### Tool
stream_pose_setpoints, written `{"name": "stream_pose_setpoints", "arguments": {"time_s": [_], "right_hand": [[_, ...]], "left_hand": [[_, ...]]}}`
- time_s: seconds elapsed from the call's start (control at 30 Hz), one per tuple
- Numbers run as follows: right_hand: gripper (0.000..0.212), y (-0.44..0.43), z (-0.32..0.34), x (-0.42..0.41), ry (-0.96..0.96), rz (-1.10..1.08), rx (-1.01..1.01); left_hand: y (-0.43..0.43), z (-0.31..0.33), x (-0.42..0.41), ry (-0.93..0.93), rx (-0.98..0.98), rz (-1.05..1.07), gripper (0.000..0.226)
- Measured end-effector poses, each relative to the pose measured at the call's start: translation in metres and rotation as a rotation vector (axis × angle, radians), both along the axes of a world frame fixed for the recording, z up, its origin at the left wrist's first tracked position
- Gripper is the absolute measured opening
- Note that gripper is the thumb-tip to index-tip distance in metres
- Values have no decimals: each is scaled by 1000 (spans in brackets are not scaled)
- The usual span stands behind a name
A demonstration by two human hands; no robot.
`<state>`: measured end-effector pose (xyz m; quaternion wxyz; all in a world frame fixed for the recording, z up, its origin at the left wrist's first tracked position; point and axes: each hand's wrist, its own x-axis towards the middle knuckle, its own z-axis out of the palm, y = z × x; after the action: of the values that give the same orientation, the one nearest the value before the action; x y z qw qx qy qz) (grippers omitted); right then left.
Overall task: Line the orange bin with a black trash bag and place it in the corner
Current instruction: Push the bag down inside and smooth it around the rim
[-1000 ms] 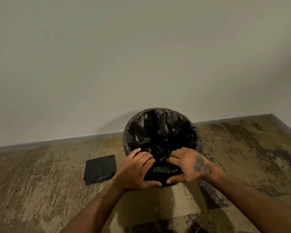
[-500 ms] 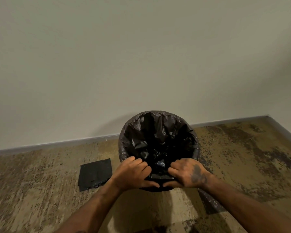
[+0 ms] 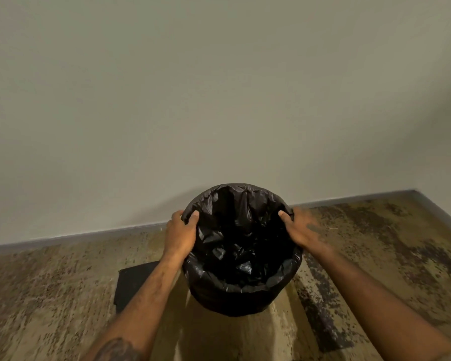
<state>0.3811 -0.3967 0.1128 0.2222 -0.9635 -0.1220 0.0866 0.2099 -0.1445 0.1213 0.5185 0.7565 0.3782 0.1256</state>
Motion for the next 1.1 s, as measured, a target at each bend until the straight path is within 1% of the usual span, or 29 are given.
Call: {"name": "stream_pose_setpoints", "arguments": {"time_s": [0.07,0.13,0.2,0.3,0.43,0.53,0.6,0.7,0.8,0.9,0.97,1.03,1.1], "right_hand": [[51,2,-6,3,19,-41,68],[45,2,-8,3,45,-69,140],[43,0,-9,2,85,-97,219],[43,0,-6,0,134,-133,320],[41,0,-1,-3,191,-170,466],[38,-1,19,-4,207,-184,539],[37,-3,42,-7,207,-193,548],[37,-12,98,-12,203,-219,583],[36,-22,162,-19,197,-246,611],[45,-41,240,-27,203,-301,649],[47,-56,294,-35,207,-338,672],[48,-67,336,-41,221,-376,688],[49,-81,375,-47,251,-404,703]], "left_hand": [[-5,-5,1,-11,-42,52,47],[-6,-10,2,-36,-156,103,48],[-5,-10,1,-74,-277,134,49],[-5,-7,0,-122,-398,147,44],[-4,-4,-1,-140,-457,172,37],[-7,18,-3,-134,-465,171,37],[-12,42,-6,-141,-477,173,40],[-21,101,-9,-142,-507,178,50],[-32,169,-10,-144,-548,174,60],[-43,248,-11,-126,-559,177,63],[-52,303,-14,-116,-566,176,66],[-56,344,-14,-104,-567,162,65],[-63,379,-16,-102,-575,118,53]]}}
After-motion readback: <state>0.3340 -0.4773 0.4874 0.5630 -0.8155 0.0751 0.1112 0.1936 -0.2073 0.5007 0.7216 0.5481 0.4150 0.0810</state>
